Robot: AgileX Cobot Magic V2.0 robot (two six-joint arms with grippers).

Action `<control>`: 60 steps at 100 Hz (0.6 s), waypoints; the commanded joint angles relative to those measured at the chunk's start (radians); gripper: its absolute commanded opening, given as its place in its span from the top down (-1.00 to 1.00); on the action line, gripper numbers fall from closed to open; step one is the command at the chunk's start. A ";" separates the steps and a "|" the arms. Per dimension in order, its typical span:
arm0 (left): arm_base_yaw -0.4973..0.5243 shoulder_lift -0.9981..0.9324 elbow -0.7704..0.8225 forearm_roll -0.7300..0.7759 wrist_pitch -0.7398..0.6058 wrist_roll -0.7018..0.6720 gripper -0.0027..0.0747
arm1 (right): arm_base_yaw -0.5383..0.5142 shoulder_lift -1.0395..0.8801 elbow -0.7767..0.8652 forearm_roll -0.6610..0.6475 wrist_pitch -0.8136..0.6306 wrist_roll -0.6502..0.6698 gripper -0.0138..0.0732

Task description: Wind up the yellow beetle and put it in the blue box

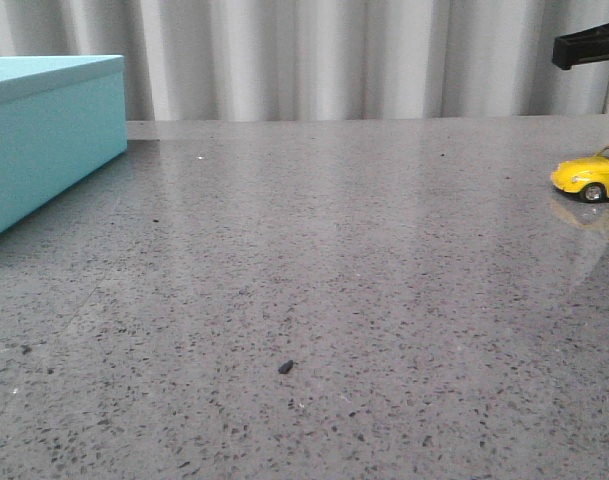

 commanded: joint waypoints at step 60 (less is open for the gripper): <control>-0.008 0.020 -0.036 0.002 -0.085 -0.012 0.99 | -0.117 -0.030 -0.044 -0.030 -0.001 0.017 0.82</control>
